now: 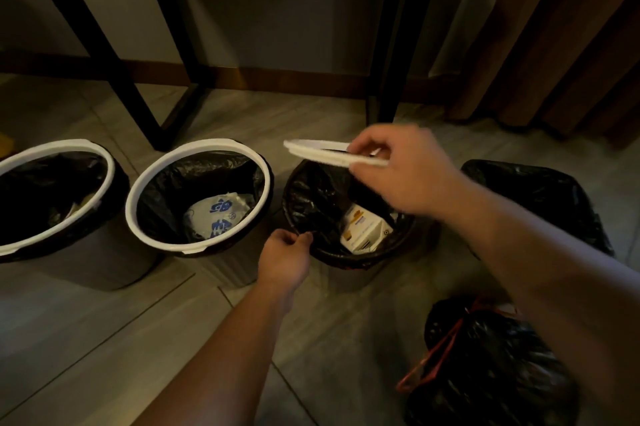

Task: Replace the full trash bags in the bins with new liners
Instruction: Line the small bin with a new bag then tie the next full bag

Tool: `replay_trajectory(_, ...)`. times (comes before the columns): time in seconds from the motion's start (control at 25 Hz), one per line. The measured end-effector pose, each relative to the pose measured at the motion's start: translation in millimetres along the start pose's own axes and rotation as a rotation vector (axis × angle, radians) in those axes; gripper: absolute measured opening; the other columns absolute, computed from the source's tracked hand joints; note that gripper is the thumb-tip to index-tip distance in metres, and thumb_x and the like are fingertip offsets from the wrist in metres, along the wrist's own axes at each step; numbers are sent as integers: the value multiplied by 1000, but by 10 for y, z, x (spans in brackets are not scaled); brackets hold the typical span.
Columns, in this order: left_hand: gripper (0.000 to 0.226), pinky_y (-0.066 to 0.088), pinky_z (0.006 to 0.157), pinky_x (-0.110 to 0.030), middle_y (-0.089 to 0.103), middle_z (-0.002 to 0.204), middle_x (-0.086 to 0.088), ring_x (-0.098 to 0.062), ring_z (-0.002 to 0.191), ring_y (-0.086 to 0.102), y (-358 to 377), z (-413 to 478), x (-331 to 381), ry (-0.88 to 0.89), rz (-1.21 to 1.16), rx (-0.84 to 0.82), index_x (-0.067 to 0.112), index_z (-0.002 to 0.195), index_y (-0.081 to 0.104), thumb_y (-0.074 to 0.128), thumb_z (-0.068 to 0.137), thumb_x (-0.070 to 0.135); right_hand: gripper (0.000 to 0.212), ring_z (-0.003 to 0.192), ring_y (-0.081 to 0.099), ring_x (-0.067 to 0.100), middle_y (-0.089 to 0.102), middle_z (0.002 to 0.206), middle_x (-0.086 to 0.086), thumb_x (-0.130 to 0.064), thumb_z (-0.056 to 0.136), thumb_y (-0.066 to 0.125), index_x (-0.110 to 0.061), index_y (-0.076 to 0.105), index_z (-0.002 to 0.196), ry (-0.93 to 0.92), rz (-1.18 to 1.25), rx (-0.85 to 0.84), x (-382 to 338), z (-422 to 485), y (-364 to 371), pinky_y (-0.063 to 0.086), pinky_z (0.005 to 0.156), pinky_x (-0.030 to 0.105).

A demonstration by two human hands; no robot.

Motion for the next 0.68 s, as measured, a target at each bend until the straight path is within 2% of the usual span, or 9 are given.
replay_trajectory(0.08, 28, 59, 94, -62, 67, 96, -14, -34, 93, 67, 12, 15, -11, -6, -20, -29, 2, 110, 61, 66, 101, 28, 13, 80, 66, -5, 68, 87, -20, -31, 94, 76, -41, 73, 102, -62, -33, 128, -72, 298, -263, 49, 62, 8)
replay_trajectory(0.12, 26, 58, 93, -62, 66, 97, -15, -33, 92, 65, 17, 23, -16, -6, -32, -39, 1, 108, 59, 65, 102, 25, 10, 82, 65, -4, 68, 90, -20, -32, 95, 75, -37, 76, 104, -78, -54, 201, -75, 470, -376, 48, 69, 10)
replay_trajectory(0.2, 17, 58, 93, -61, 66, 103, -22, -35, 96, 66, 28, 46, -17, -21, -78, -62, 6, 97, 55, 64, 102, 20, 18, 93, 60, 0, 65, 104, -13, -34, 99, 70, -29, 79, 114, -87, -136, 330, -24, 827, -550, 45, 83, 19)
replay_trajectory(0.28, 15, 60, 92, -58, 66, 108, -25, -36, 102, 68, 28, 69, -20, -40, -126, -87, 14, 93, 53, 64, 101, 17, 27, 106, 52, 7, 59, 119, -3, -34, 104, 62, -25, 75, 126, -68, -240, 405, 74, 1145, -647, 39, 89, 21)
replay_trajectory(0.4, 18, 61, 88, -53, 68, 108, -17, -28, 101, 68, 4, 87, -42, -57, -215, -77, 15, 96, 52, 69, 99, 11, 33, 117, 54, 19, 57, 132, 5, -31, 108, 55, -25, 69, 137, -39, -306, 441, 169, 1437, -697, 44, 96, 26)
replay_trajectory(0.48, 26, 61, 86, -47, 69, 113, -13, -28, 106, 70, -6, 100, -68, -97, -354, -58, 15, 105, 50, 71, 96, 4, 34, 121, 55, 23, 58, 133, 6, -30, 109, 54, -23, 67, 139, -45, -318, 467, 202, 1519, -688, 48, 102, 32)
replay_trajectory(0.56, 32, 60, 81, -41, 71, 112, -11, -27, 104, 72, -13, 92, -80, -151, -479, -68, 16, 111, 51, 72, 94, -1, 31, 120, 56, 22, 61, 129, 5, -29, 107, 57, -20, 66, 135, -52, -268, 522, 244, 1545, -687, 50, 102, 35)
replay_trajectory(0.68, 18, 57, 70, -33, 76, 95, -6, -18, 85, 73, -27, 53, -85, -168, -484, -125, 14, 99, 60, 72, 95, 1, 22, 113, 57, 23, 64, 119, 5, -30, 103, 59, -18, 67, 119, -43, -334, 657, 335, 1478, -716, 49, 96, 38)
Point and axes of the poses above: each hand's wrist, its own z-axis towards the middle knuckle, its own y-axis out of the palm, x = y × z, the point moved 3 cm from there along z, towards the middle knuckle
